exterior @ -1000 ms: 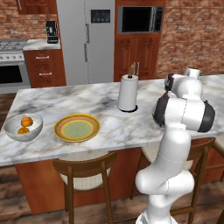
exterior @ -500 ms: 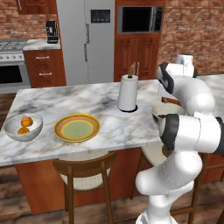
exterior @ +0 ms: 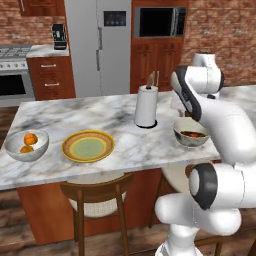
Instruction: Take the fruits from the plate on the dining counter and place two fruits in each bowl.
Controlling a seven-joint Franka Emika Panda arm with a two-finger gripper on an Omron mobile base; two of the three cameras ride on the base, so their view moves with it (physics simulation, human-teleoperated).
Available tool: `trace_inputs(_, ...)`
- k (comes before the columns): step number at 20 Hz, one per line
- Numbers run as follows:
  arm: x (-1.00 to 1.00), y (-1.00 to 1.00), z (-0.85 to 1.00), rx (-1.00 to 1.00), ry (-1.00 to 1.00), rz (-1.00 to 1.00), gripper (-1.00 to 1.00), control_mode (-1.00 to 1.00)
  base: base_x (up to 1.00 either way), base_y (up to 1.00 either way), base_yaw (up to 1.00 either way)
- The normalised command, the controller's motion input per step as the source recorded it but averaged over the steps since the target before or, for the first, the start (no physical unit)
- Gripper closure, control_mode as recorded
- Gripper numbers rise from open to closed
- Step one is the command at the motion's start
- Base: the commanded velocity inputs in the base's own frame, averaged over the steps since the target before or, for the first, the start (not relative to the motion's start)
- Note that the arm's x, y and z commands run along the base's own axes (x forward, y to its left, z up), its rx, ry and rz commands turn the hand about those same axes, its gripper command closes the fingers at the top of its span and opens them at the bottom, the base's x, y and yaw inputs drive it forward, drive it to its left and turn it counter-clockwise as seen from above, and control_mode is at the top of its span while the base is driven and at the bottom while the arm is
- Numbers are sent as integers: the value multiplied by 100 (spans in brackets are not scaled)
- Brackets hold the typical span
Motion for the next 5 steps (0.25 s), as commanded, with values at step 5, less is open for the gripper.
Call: trace_inputs(5,-35,8,34,1,-1,1,-100,-100,0,0,0)
